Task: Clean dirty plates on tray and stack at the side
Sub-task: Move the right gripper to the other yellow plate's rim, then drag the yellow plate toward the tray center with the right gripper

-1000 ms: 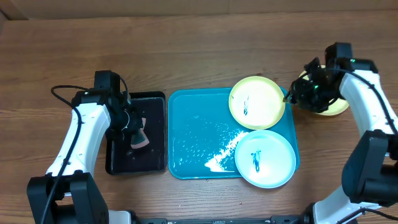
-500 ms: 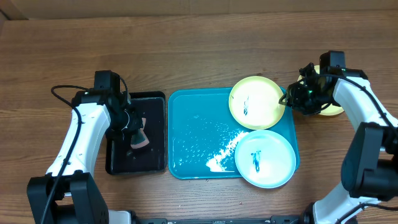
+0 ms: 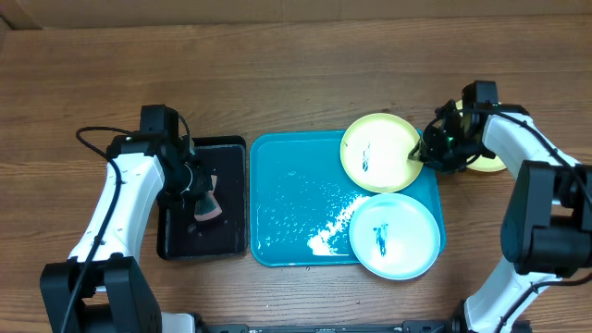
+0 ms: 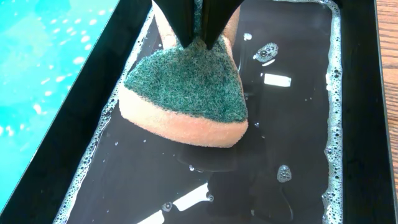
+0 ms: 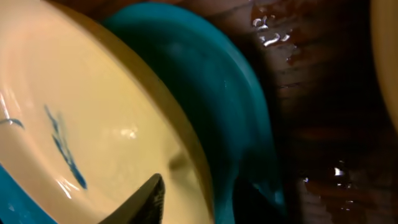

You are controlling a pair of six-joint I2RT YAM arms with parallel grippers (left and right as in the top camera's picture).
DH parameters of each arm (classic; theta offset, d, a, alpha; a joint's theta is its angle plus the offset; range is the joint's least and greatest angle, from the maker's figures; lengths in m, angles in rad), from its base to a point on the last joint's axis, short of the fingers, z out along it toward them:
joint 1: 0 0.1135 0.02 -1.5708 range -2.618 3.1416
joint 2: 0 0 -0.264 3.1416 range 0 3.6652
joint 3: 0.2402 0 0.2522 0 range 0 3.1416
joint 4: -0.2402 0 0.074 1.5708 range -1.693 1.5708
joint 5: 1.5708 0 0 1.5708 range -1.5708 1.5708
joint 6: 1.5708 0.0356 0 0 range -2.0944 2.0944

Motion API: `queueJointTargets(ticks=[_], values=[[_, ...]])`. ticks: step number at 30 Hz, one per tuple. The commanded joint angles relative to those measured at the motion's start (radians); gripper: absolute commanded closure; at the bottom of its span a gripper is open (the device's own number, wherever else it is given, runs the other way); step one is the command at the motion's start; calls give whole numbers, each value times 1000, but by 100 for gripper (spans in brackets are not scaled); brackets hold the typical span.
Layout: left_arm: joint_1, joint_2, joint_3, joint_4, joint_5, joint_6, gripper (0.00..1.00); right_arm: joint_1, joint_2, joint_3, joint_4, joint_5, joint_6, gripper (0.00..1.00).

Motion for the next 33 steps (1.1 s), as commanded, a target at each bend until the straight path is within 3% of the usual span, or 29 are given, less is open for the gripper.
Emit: queueJointTargets(ticks=[1, 7, 22, 33], values=[[0, -2, 2, -1, 11, 16, 96, 19, 13, -4, 14, -10, 3, 69], [0, -2, 2, -1, 11, 16, 96, 53, 13, -4, 31, -9, 21, 96], [-2, -2, 2, 1, 11, 24, 96, 243, -100, 40, -63, -17, 32, 96], [-2, -2, 2, 1, 11, 24, 96, 409, -143, 80, -122, -5, 135, 96]])
